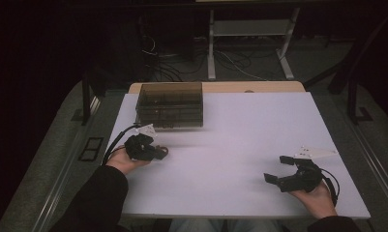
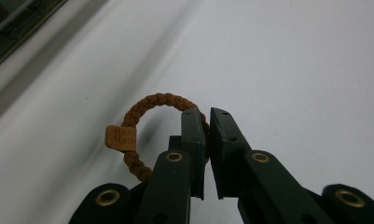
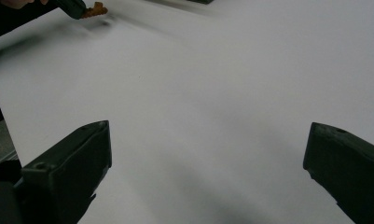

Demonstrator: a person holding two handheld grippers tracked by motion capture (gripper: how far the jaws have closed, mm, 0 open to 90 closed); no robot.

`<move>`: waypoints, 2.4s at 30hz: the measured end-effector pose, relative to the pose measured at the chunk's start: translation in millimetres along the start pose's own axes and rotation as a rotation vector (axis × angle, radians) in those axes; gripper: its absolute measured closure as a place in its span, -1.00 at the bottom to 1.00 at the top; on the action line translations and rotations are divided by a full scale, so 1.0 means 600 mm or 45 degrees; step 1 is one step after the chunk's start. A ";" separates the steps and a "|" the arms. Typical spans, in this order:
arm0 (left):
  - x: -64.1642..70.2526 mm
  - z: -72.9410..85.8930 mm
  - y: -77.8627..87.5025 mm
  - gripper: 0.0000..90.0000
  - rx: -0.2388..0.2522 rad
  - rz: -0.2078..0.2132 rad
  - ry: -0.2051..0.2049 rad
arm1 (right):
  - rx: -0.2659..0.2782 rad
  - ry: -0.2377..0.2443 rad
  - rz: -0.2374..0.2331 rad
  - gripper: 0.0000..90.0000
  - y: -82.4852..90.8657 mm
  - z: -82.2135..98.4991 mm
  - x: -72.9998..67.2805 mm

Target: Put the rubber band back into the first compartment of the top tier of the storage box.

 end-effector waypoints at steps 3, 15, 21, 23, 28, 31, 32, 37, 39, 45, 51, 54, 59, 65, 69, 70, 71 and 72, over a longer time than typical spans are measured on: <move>0.001 -0.003 0.005 0.84 0.007 0.000 -0.004 | -0.002 0.001 -0.001 -0.99 0.000 0.000 0.000; 0.003 -0.011 0.024 0.84 0.024 -0.005 -0.026 | -0.002 0.001 0.000 -0.98 -0.001 0.000 0.000; 0.003 -0.018 0.034 0.84 0.025 -0.005 -0.043 | -0.003 -0.003 -0.001 -0.98 0.000 0.000 0.000; 0.005 -0.021 0.038 0.84 0.037 -0.001 -0.038 | -0.003 -0.002 -0.001 -0.99 0.000 0.000 0.000; 0.005 -0.025 0.044 0.84 0.039 0.004 -0.052 | -0.008 -0.002 0.001 -0.98 -0.001 0.000 0.000; 0.006 -0.028 0.048 0.84 0.043 0.005 -0.057 | -0.008 -0.001 0.001 -0.99 -0.001 0.000 0.000; 0.006 -0.029 0.050 0.84 0.044 0.006 -0.058 | -0.008 -0.002 0.001 -0.99 -0.001 0.000 0.000; 0.006 -0.034 0.058 0.84 0.049 0.002 -0.059 | -0.005 0.005 0.005 -0.98 -0.001 0.000 0.001; 0.004 -0.036 0.062 0.84 0.057 -0.001 -0.065 | -0.005 0.005 0.005 -0.99 -0.001 0.000 0.001; 0.002 -0.043 0.074 0.84 0.063 -0.013 -0.069 | -0.009 0.001 0.003 -0.99 -0.001 0.001 0.000; 0.000 -0.047 0.077 0.84 0.059 -0.013 -0.073 | -0.010 -0.001 0.003 -0.99 -0.001 0.001 0.000; -0.004 -0.048 0.080 0.84 0.063 -0.019 -0.068 | -0.010 0.000 0.003 -0.99 -0.001 0.001 0.000; -0.008 -0.054 0.090 0.84 0.066 -0.030 -0.066 | -0.006 0.004 0.005 -0.98 -0.002 0.001 0.001; -0.015 -0.065 0.105 0.84 0.065 -0.055 -0.078 | -0.011 0.000 0.003 -0.99 -0.002 0.001 0.000; -0.020 -0.071 0.114 0.84 0.076 -0.072 -0.072 | -0.009 0.001 0.004 -0.98 -0.002 0.001 0.001; -0.023 -0.071 0.116 0.84 0.075 -0.072 -0.076 | -0.009 0.000 0.004 -0.98 -0.002 0.001 0.001; -0.023 -0.072 0.117 0.84 0.089 -0.079 -0.064 | -0.009 -0.001 0.004 -0.98 -0.002 0.001 0.001; -0.025 -0.073 0.120 0.84 0.086 -0.081 -0.070 | -0.008 -0.001 0.004 -0.99 -0.002 0.001 0.001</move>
Point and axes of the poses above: each handheld gripper's, and its own axes: y roughly backward along the jaws, z roughly out of its underside, x roughly to its right, the point moved 4 cm from there along -y, roughly forward along the jaws, and after that the axes turned 7 degrees about x, right-handed, at the moved point
